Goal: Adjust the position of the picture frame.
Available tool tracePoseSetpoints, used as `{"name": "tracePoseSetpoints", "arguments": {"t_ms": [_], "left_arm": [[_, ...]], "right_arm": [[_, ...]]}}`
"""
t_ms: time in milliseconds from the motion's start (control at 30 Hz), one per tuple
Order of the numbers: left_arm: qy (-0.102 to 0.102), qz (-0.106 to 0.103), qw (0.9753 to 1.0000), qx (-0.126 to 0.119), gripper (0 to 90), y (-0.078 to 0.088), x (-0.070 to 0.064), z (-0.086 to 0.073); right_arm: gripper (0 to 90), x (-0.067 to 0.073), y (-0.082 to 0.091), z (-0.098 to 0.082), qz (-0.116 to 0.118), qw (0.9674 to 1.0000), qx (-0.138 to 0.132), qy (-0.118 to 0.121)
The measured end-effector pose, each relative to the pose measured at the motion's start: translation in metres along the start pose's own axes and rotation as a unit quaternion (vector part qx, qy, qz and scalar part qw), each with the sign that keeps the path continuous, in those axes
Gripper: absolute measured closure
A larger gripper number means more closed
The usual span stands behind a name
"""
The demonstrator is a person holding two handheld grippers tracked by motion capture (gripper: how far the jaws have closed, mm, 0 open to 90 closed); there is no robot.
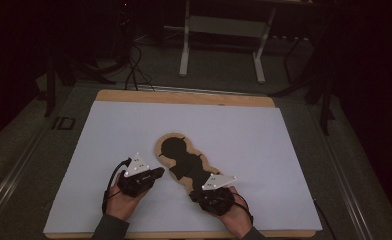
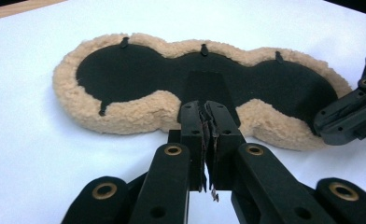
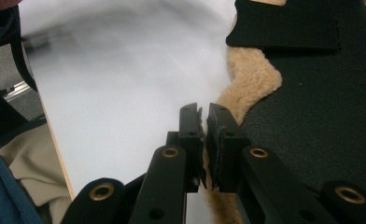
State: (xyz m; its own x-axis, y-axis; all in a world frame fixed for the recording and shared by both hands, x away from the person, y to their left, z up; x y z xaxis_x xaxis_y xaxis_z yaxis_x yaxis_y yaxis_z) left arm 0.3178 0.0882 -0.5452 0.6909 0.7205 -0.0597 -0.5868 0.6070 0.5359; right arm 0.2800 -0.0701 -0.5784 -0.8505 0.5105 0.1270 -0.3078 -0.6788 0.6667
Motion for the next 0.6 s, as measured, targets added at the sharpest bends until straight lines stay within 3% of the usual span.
{"name": "tracePoseSetpoints", "arguments": {"t_ms": [300,433,600], "left_arm": [[0.007,0.018,0.9998,0.007,87.3,0.0,0.008,-0.003],[0.01,0.023,0.9997,0.007,87.6,0.0,0.011,-0.003],[0.013,0.029,0.9995,0.006,87.9,0.0,0.014,-0.003]], "right_arm": [[83.6,0.002,-0.001,-0.001,0.005,1.0,0.002,0.005],[83.8,0.008,-0.006,-0.003,0.007,0.9996,0.013,0.024],[89.6,0.006,-0.009,-0.007,-0.002,0.9995,0.029,0.016]]}}
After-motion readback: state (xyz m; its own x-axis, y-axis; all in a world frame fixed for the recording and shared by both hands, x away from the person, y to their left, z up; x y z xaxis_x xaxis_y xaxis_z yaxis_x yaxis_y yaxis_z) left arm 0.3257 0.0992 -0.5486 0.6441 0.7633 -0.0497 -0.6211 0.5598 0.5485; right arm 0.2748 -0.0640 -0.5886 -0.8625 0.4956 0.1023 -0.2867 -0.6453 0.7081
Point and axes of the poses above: each handheld gripper's, and its own axes: y roughly backward along the jaws, z roughly out of its top, x roughly to its left, the point moved 9 cm from there along -y, roughly forward along the jaws, and after that the axes turned 1 degree about x, right-handed, at the moved point
